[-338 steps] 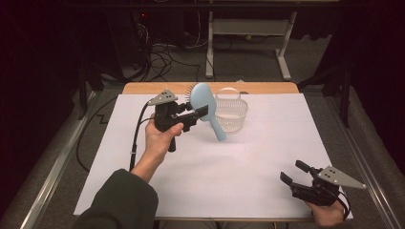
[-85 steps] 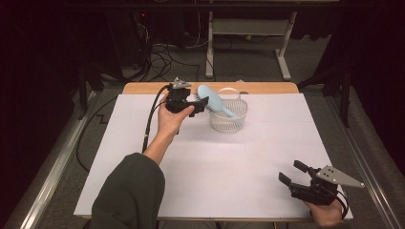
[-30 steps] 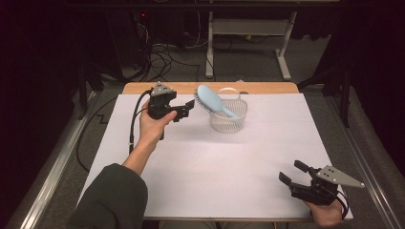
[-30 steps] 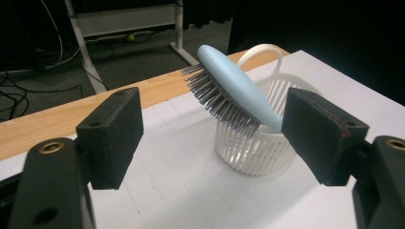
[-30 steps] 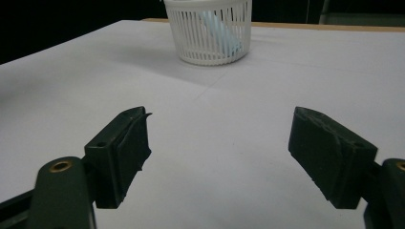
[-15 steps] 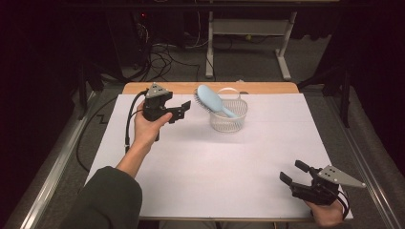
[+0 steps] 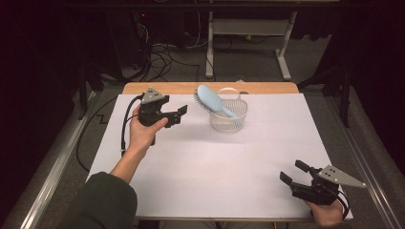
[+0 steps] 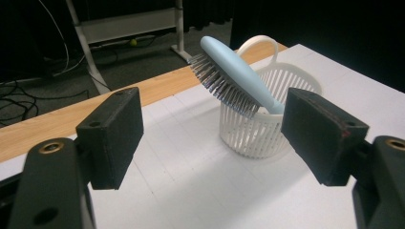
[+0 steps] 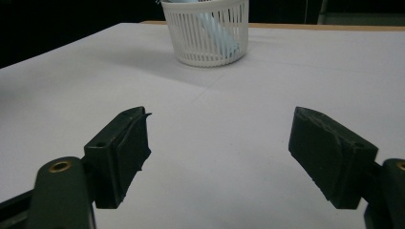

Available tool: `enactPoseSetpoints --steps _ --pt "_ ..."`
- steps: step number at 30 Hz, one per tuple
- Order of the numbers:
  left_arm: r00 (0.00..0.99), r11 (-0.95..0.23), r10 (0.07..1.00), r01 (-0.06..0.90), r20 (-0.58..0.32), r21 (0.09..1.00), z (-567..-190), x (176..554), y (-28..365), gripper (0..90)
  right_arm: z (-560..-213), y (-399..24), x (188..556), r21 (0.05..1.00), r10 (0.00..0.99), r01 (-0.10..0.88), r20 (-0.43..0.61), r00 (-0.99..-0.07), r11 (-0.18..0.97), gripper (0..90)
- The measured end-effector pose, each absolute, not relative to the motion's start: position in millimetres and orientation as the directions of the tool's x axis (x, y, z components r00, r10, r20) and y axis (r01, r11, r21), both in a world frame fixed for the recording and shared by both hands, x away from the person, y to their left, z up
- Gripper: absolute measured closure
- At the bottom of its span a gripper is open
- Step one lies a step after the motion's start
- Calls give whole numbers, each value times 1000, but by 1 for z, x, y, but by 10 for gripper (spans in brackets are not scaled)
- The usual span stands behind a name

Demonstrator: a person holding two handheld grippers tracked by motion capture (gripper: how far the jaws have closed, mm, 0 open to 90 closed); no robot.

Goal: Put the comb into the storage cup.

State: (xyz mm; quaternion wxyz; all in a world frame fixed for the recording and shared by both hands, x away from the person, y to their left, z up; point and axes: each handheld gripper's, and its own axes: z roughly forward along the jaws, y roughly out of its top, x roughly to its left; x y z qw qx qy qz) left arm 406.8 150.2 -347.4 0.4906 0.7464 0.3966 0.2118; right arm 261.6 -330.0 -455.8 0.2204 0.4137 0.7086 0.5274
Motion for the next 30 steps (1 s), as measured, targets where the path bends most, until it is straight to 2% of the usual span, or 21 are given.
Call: enactPoseSetpoints --steps 30 --pt "593 -198 803 362 -61 911 -351 386 170 232 -456 -331 261 930 822 355 127 -556 96 218"
